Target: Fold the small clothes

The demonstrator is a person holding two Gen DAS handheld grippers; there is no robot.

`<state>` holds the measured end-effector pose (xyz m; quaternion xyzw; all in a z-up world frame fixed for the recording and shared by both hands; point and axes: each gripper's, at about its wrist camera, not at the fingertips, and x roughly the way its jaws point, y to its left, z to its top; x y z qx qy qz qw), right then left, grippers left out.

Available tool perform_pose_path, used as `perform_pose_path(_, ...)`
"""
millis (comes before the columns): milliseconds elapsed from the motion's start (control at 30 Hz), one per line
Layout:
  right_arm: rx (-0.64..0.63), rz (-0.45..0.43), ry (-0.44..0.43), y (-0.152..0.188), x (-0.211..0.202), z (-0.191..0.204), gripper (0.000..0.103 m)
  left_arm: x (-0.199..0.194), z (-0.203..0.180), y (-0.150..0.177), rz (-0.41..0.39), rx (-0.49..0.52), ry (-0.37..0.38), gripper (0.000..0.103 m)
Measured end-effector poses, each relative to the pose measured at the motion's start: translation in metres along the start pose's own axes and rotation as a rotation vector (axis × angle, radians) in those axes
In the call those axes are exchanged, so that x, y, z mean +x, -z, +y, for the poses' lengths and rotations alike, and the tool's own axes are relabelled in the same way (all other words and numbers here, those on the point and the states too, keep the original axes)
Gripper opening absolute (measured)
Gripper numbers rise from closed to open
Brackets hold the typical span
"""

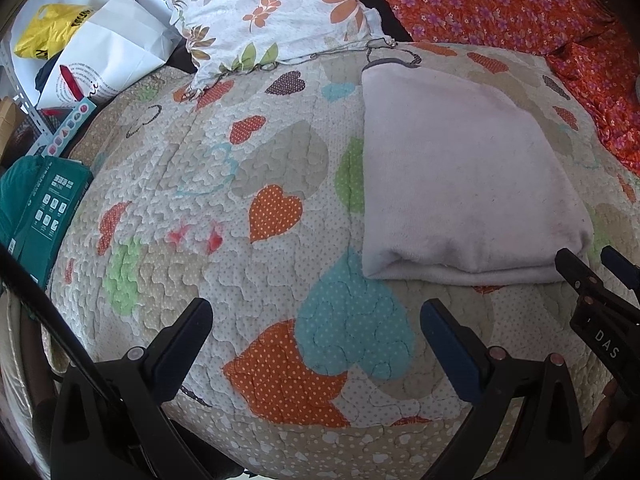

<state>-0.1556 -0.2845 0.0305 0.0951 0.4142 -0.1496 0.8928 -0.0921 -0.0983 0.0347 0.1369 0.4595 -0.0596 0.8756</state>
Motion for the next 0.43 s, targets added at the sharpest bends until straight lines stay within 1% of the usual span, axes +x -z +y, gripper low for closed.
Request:
perform_pose_path(200, -0.002, -0.006, -0.004, 0.000, -0.001, 0.001, 0.082, 0.007, 0.002, 0.001, 0.022, -0.013, 0.009, 0.103)
perform_pose_path(433, -0.027, 0.003, 0.004, 0.003, 0.003, 0.009, 0.083, 0.014, 0.000, 0.003, 0.051, -0.015, 0.049, 0.103)
